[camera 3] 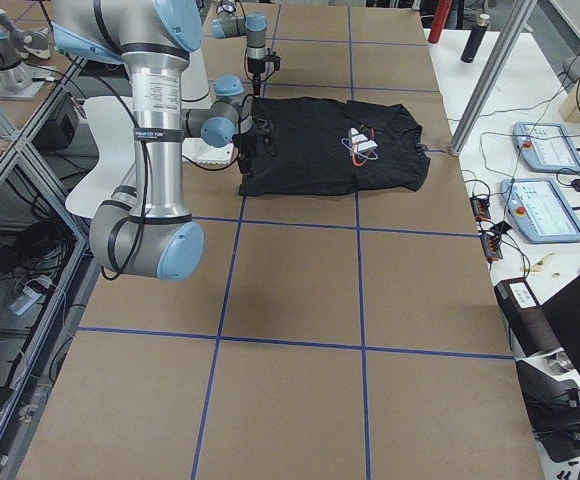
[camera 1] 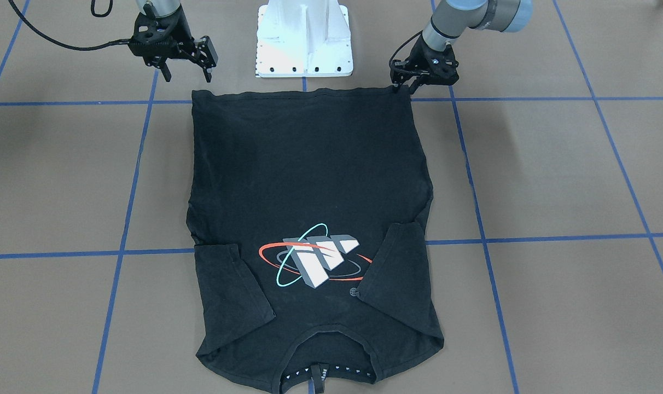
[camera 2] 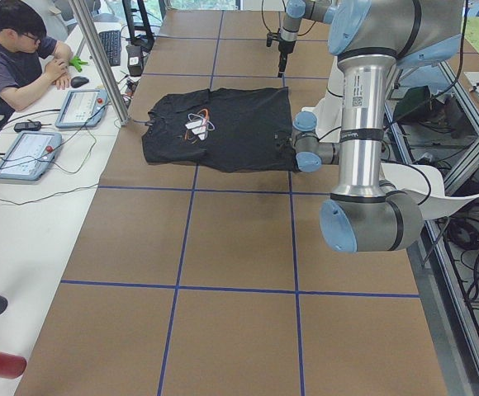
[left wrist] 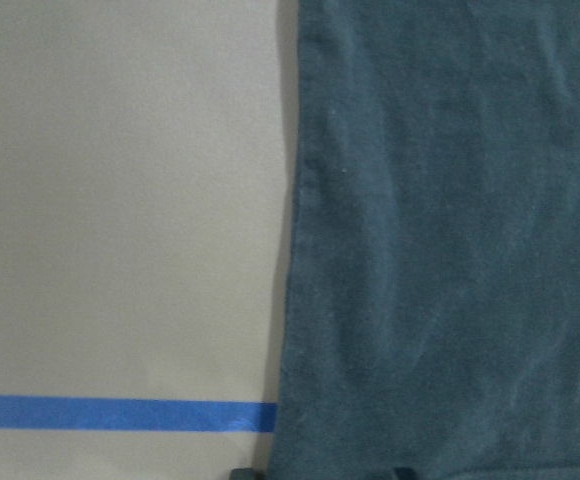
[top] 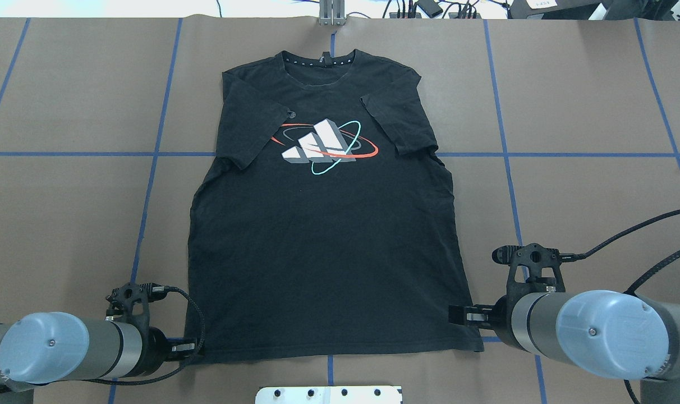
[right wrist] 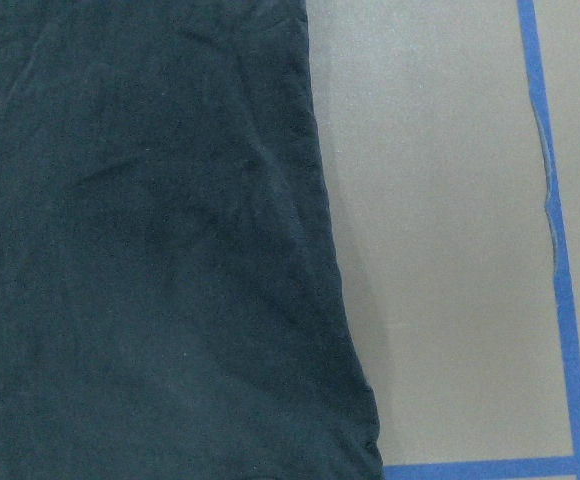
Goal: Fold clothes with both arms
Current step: 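Grasp the bottom hem corners with both grippers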
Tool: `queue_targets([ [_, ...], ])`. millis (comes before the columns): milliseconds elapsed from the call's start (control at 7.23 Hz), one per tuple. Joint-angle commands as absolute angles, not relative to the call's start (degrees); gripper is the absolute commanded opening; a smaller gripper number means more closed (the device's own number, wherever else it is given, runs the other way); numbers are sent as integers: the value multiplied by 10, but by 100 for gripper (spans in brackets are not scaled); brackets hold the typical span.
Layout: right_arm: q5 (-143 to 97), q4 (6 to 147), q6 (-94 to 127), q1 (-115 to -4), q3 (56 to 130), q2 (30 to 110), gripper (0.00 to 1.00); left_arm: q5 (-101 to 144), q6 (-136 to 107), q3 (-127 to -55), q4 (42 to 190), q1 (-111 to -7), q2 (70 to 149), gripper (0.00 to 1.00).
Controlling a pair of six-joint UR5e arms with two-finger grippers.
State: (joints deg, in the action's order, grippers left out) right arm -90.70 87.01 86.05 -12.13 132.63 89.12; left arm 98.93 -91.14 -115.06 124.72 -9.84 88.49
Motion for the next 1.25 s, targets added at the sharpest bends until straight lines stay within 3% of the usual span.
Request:
queue_targets([
  [0,-907,870,860,-121,1326,891,100,990,-911,-1151,1248,-98,884,44],
  [277,-907,870,860,-121,1326,891,100,991,-912,-1154,1248,-98,884,10],
  [415,-907,870,860,-121,1326,892,100,991,-911,-1155,1248,-99,883,0],
  [1107,-849,870,876,-72,1309,904,100,997,-914,-1167,1247,-99,885,0],
])
